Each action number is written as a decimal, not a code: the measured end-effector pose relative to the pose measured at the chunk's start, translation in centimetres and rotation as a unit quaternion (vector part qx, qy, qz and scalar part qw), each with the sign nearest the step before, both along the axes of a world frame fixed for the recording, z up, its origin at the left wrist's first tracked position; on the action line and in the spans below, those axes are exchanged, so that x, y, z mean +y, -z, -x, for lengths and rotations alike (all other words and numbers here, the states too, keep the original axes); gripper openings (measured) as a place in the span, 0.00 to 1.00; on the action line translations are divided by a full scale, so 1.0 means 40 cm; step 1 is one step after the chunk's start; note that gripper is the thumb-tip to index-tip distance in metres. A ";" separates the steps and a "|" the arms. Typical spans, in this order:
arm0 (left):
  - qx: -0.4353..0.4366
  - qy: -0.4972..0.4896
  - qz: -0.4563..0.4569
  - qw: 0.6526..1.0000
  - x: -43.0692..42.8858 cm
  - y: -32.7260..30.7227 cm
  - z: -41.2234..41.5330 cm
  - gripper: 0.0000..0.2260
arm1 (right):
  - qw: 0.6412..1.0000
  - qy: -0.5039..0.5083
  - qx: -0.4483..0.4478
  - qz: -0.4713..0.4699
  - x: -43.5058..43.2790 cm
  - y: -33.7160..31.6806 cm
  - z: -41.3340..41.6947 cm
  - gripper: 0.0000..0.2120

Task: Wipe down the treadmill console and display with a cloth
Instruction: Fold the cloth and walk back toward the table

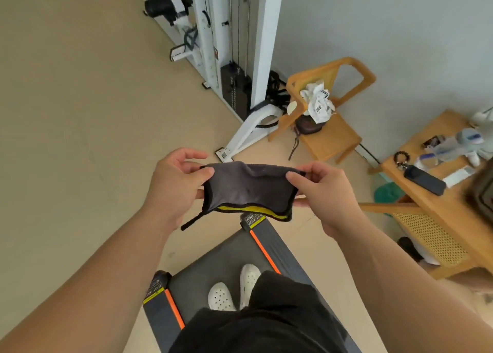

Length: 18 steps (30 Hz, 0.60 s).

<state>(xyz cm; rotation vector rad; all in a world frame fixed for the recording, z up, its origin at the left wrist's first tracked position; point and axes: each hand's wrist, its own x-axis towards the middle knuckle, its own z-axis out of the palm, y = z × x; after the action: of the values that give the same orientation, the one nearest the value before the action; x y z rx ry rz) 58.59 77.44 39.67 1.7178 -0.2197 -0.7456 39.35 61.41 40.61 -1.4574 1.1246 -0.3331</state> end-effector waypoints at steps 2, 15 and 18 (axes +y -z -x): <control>0.006 -0.009 -0.002 1.000 -0.026 0.009 -0.063 0.11 | 1.000 -0.018 -0.007 -0.020 -0.029 0.007 -0.081 0.02; -0.015 0.028 -0.054 0.998 -0.351 0.090 -0.467 0.09 | 0.992 -0.083 -0.041 -0.091 -0.333 0.124 -0.597 0.02; -0.028 0.051 -0.042 0.997 -0.452 0.123 -0.550 0.09 | 0.994 -0.077 -0.034 -0.071 -0.402 0.164 -0.669 0.03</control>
<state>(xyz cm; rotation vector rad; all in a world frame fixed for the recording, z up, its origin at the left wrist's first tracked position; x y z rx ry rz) 80.58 59.37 34.76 1.8183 -0.3200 -0.7913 66.12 45.31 34.05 -1.3871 0.9551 -0.1889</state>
